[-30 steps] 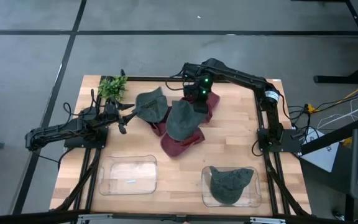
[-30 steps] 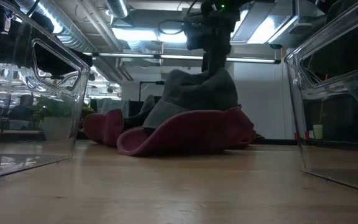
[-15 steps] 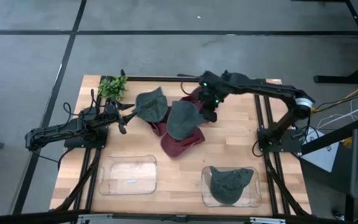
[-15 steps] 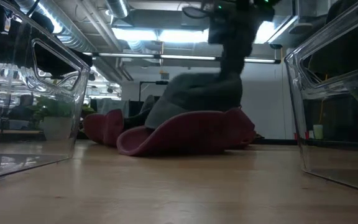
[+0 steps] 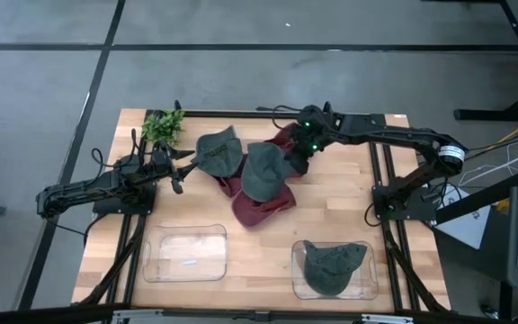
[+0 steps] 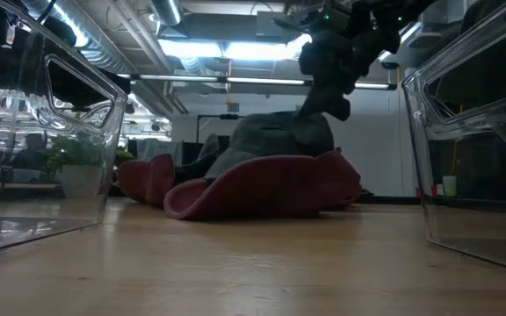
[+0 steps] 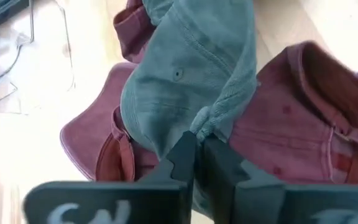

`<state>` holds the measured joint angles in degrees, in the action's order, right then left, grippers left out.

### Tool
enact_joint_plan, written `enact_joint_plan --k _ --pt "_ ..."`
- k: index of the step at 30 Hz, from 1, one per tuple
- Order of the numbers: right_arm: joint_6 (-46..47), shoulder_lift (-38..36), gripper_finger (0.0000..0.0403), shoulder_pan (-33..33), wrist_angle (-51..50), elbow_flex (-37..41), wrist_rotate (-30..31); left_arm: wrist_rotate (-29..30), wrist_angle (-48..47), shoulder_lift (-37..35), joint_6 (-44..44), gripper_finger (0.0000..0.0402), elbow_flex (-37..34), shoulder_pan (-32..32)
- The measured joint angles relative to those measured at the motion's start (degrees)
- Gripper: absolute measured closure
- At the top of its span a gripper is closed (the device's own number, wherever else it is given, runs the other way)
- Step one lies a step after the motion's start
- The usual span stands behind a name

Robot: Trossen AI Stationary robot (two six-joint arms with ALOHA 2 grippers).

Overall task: Pick & Place hat
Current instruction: Put the right black cap into the right transparent bin

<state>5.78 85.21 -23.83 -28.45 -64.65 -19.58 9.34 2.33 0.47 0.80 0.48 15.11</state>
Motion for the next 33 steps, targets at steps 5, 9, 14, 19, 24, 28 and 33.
enact_joint_plan --k 5,9,14,19,24,28,33 --pt "-3.1 -0.01 0.0318 0.0 0.67 -0.19 1.82 0.0 0.0 0.0 0.0 0.0203 0.01 0.0" --pt "-7.68 0.0 0.0268 0.0 0.83 -0.19 2.02 -0.01 0.0 0.0 0.0 0.0203 -0.01 -0.01" --pt "-8.76 0.02 0.0208 -0.01 0.8 -0.19 4.9 0.01 0.0 0.0 0.0 0.0203 -0.01 -0.01" --pt "-12.12 0.04 0.0165 -0.07 1.14 -0.23 12.97 -0.01 0.0 0.0 0.0 0.0203 -0.01 -0.01" --pt "-13.15 0.04 0.014 -1.3 1.6 -0.25 15.44 -0.01 0.0 0.0 0.0 0.0203 0.0 -0.02" --pt "-14.2 0.22 0.0131 -3.03 1.93 -0.25 13.32 0.01 0.0 0.0 0.0 0.0203 0.01 0.0" --pt "-9.83 3.3 0.013 -6.06 5.23 -0.3 3.35 0.0 0.0 0.0 0.0 0.0203 0.0 0.0"
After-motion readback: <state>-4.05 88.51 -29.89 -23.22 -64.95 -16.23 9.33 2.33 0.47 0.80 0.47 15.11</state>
